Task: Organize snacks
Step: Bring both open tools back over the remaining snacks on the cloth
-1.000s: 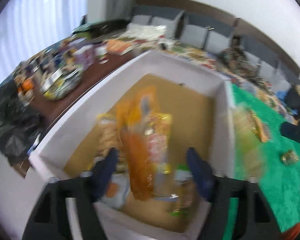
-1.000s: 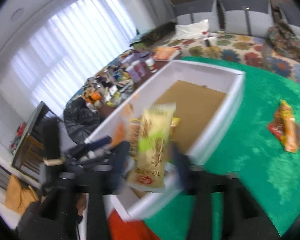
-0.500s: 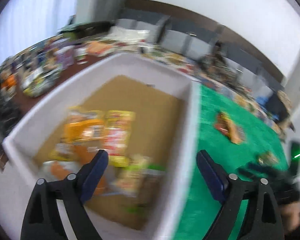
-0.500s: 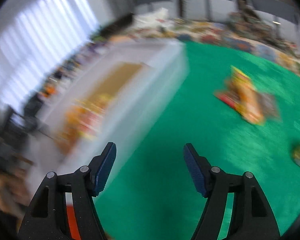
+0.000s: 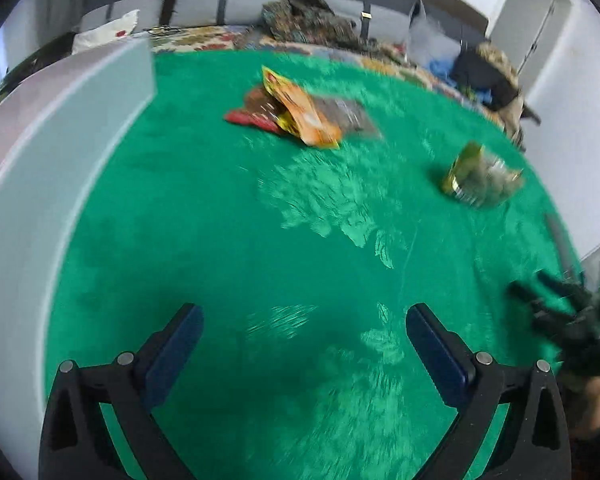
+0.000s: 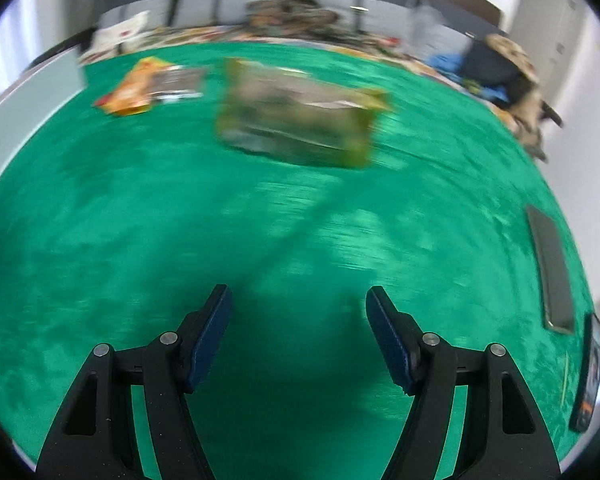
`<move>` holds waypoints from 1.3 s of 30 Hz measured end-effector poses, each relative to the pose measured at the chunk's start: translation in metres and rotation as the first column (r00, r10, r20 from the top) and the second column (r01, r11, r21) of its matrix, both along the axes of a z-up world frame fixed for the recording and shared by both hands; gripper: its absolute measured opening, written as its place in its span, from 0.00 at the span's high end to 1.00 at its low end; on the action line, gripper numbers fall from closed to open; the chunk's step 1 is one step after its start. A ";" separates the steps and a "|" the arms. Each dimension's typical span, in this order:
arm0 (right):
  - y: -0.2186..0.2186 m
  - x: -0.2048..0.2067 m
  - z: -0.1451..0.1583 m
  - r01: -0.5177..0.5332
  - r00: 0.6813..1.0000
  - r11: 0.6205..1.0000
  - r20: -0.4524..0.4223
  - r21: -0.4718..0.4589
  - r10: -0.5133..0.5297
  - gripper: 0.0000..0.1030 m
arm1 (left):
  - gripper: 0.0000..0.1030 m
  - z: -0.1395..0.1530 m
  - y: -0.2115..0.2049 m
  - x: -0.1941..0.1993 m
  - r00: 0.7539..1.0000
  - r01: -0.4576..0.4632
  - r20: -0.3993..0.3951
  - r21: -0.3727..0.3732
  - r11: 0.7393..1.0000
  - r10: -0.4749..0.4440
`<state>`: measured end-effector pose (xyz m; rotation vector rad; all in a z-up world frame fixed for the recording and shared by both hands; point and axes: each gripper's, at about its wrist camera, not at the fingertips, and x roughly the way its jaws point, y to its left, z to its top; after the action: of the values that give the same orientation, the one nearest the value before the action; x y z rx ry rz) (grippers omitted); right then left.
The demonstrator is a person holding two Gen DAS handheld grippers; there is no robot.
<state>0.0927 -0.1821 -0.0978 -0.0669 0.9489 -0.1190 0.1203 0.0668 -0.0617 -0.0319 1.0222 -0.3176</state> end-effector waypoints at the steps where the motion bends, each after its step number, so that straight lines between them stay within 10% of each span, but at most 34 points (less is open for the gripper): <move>1: -0.009 -0.001 -0.001 0.025 1.000 1.000 0.004 0.009 -0.025 0.29 | 0.02 -0.004 -0.006 0.003 1.000 0.002 0.007 0.008 1.000 -0.002; 10: -0.050 0.011 -0.004 0.122 0.990 0.988 0.061 0.098 -0.128 0.29 | 0.02 -0.039 -0.032 0.029 0.997 0.012 0.076 0.140 0.990 -0.022; 39: -0.049 0.011 -0.008 0.129 0.989 0.986 0.056 0.109 -0.135 0.22 | 0.00 -0.042 -0.027 0.030 0.993 0.021 0.111 0.145 0.989 -0.037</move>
<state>0.1041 -0.2314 -0.1060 0.0971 0.8951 -0.1920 0.1507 0.0395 -0.1036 0.1298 0.9305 -0.2684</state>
